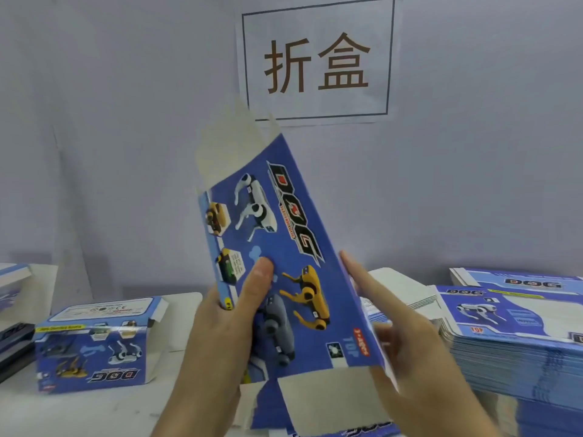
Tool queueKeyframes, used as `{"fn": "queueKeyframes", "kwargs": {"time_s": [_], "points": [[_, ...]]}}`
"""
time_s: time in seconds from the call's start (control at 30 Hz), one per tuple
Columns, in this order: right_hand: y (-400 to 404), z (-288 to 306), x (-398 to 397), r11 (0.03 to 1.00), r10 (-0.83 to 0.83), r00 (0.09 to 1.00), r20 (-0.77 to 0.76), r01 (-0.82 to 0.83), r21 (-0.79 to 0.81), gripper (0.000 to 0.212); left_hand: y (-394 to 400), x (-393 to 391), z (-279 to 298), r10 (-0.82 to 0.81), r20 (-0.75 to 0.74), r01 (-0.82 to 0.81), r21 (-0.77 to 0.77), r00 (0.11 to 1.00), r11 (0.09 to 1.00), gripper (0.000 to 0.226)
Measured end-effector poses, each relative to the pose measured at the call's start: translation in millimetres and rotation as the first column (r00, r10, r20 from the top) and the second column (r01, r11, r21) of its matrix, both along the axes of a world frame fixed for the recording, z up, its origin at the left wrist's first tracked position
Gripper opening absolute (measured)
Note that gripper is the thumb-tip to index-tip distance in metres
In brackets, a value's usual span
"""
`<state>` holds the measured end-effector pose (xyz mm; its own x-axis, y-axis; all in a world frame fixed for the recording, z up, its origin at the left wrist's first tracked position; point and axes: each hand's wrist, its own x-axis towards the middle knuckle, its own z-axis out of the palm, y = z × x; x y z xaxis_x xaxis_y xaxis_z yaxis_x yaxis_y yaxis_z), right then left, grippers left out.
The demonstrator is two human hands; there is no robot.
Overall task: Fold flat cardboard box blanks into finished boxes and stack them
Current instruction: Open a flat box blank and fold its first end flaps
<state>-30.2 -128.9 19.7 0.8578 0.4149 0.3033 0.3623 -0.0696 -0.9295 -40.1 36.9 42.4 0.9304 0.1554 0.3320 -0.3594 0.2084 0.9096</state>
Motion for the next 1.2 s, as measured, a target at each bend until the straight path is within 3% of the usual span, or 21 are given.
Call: {"fn": "queueKeyframes", "kwargs": {"time_s": [0.03, 0.07, 0.1, 0.13, 0.2, 0.23, 0.3, 0.37, 0.47, 0.57, 0.6, 0.67, 0.73, 0.83, 1.0, 1.2], "points": [[-40, 12, -16, 0.999, -0.037, 0.997, 0.069, 0.036, 0.013, 0.074, 2, -3, 1, 0.010, 0.013, -0.010, 0.029, 1.000, 1.000, 0.072], [-40, 5, -27, 0.998, 0.011, 1.000, 0.020, -0.013, 0.055, 0.068, 2, -4, 4, 0.024, 0.044, -0.026, 0.035, 0.999, 0.999, 0.064], [-41, -3, -31, 0.989, -0.127, 0.991, 0.034, 0.124, 0.078, 0.065, 0, -8, 7, 0.023, 0.067, -0.026, 0.048, 0.997, 0.999, 0.054], [-54, 0, -27, 0.975, -0.215, 0.975, 0.059, 0.212, 0.062, 0.068, -4, -9, 8, 0.017, 0.080, -0.023, 0.082, 0.997, 0.996, 0.046], [-79, 33, -26, 0.983, -0.180, 0.969, 0.171, 0.181, 0.011, 0.082, -19, -12, 8, -0.091, 0.111, 0.073, 0.155, 0.990, 0.985, 0.039], [-74, 50, -23, 0.960, -0.280, 0.935, 0.219, 0.268, 0.084, 0.085, -27, -11, 4, -0.141, 0.122, 0.111, 0.223, 0.983, 0.968, 0.039], [-79, 61, -17, 0.905, -0.424, 0.838, 0.345, 0.372, 0.208, 0.090, -40, -12, -2, -0.159, 0.138, 0.107, 0.326, 0.978, 0.939, 0.050], [-69, 77, -14, 0.878, -0.452, 0.835, 0.314, 0.355, 0.320, 0.086, -51, -14, -4, -0.166, 0.112, 0.120, 0.336, 0.980, 0.934, 0.060], [-57, 89, -9, 0.887, -0.435, 0.841, 0.322, 0.337, 0.316, 0.069, -47, -14, -4, -0.158, 0.050, 0.130, 0.354, 0.986, 0.926, 0.066], [-46, 84, -6, 0.906, -0.394, 0.864, 0.315, 0.307, 0.291, 0.064, -32, -8, 6, -0.090, 0.015, 0.079, 0.365, 0.996, 0.927, 0.118], [-42, 81, -4, 0.907, -0.403, 0.852, 0.334, 0.323, 0.270, 0.062, -29, -7, 15, -0.031, 0.050, 0.013, 0.328, 0.998, 0.945, 0.124], [-34, 74, -1, 0.924, -0.374, 0.859, 0.349, 0.313, 0.220, 0.060, -27, -1, 38, 0.074, 0.119, -0.098, 0.206, 0.990, 0.974, 0.119], [-28, 68, 1, 0.946, -0.285, 0.917, 0.281, 0.222, 0.235, 0.059, -27, 4, 57, 0.132, 0.125, -0.153, 0.183, 0.983, 0.971, 0.101], [-26, 66, 2, 0.939, -0.251, 0.950, 0.184, 0.193, 0.285, 0.054, -27, 13, 68, 0.164, 0.155, -0.198, 0.236, 0.974, 0.951, 0.024], [-37, 72, 11, 0.938, -0.321, 0.938, 0.127, 0.297, 0.180, 0.045, -20, 8, 57, 0.092, 0.271, -0.175, 0.297, 0.958, 0.939, 0.046], [-22, 52, 13, 0.945, -0.247, 0.964, 0.097, 0.218, 0.243, 0.039, -34, 18, 35, 0.227, 0.281, -0.300, 0.252, 0.932, 0.920, 0.036]]}}
